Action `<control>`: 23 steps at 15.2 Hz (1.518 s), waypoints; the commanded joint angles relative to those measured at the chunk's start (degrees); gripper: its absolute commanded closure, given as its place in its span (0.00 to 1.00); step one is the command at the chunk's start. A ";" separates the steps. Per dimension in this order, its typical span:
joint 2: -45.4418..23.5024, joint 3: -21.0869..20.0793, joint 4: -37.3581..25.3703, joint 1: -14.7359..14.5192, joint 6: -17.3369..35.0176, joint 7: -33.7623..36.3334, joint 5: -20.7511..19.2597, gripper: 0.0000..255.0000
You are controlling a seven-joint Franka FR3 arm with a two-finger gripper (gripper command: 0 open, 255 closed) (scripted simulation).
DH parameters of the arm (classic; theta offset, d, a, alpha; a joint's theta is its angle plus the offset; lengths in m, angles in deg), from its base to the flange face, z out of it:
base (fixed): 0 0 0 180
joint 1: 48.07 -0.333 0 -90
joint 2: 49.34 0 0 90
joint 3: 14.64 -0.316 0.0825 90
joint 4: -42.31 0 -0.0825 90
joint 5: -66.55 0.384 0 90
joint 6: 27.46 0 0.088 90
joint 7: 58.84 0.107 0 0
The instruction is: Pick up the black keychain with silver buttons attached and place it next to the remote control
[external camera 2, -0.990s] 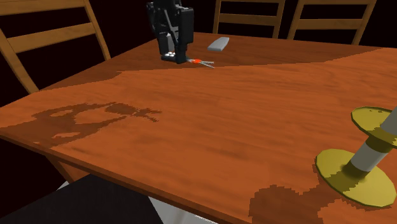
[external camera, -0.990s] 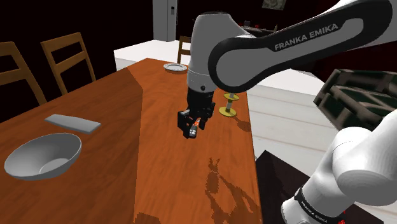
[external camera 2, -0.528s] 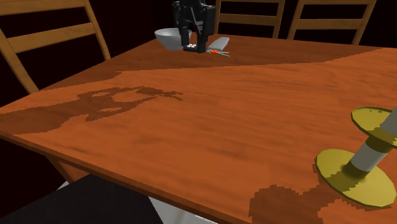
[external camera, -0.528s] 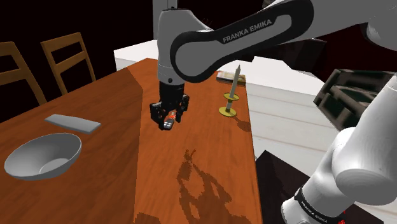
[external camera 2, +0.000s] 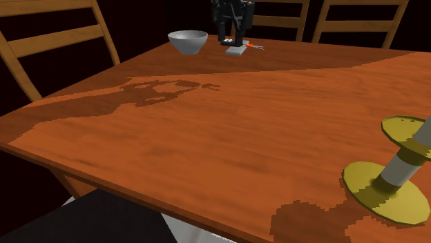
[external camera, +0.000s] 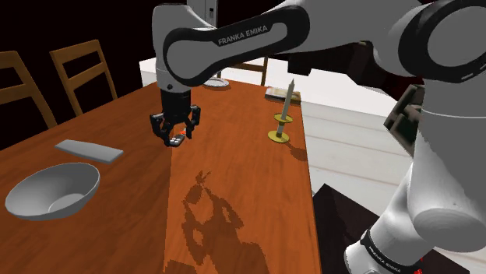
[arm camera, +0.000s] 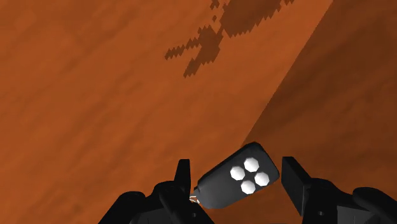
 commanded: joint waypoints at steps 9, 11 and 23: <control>-23.77 2.47 -36.06 -6.87 -12.71 0.12 -5.35 1.00; -23.74 2.50 -34.44 -6.66 -11.15 0.26 -5.40 1.00; -24.90 2.81 -28.53 -6.06 -4.22 0.87 -5.92 1.00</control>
